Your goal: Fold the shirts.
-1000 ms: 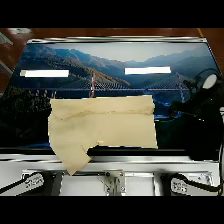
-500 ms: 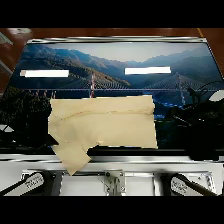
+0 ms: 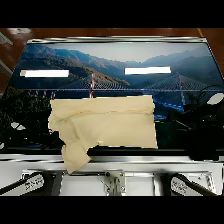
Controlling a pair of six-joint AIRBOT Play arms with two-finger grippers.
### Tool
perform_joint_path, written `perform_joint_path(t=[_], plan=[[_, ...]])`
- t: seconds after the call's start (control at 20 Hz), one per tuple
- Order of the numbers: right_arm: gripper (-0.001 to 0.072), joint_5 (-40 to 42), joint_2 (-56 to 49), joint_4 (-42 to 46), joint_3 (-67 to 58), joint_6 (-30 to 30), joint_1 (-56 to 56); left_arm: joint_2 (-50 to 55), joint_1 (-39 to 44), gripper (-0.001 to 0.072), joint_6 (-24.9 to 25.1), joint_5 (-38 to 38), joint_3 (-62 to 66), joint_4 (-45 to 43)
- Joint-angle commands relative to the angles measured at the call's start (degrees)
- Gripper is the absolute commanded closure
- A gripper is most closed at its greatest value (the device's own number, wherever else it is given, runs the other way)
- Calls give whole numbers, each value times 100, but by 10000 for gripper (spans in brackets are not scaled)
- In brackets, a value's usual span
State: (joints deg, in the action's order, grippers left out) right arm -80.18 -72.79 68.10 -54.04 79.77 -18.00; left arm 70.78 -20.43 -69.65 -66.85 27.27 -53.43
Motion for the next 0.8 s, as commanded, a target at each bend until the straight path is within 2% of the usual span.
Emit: perform_joint_path(t=[0.0, 0.1, 0.3, 0.5, 0.6, 0.7, 0.75], plan=[[27, -57, 4, -83, 809, -109, -4, -216, 70, 665, 197, -245, 26, 210], [26, 317, 2, -560, 1377, -153, 7, -444, 70, 664, 197, -273, 26, 210], [27, 750, 2, -734, 2013, 26, 9, -789, 70, 665, 195, -378, 26, 223], [29, 1069, 0, -957, 2286, 103, 52, -1014, 70, 664, 238, -363, 26, 595], [117, 1292, -39, -997, 2286, 203, 389, -1040, 70, 664, 304, -363, 26, 752], [118, 1633, -146, -1165, 2286, 267, 874, -1051, 70, 664, 302, -365, 26, 852], [166, 1679, -205, -1237, 2284, 258, 1073, -1064, 70, 664, 306, -365, 28, 863]])
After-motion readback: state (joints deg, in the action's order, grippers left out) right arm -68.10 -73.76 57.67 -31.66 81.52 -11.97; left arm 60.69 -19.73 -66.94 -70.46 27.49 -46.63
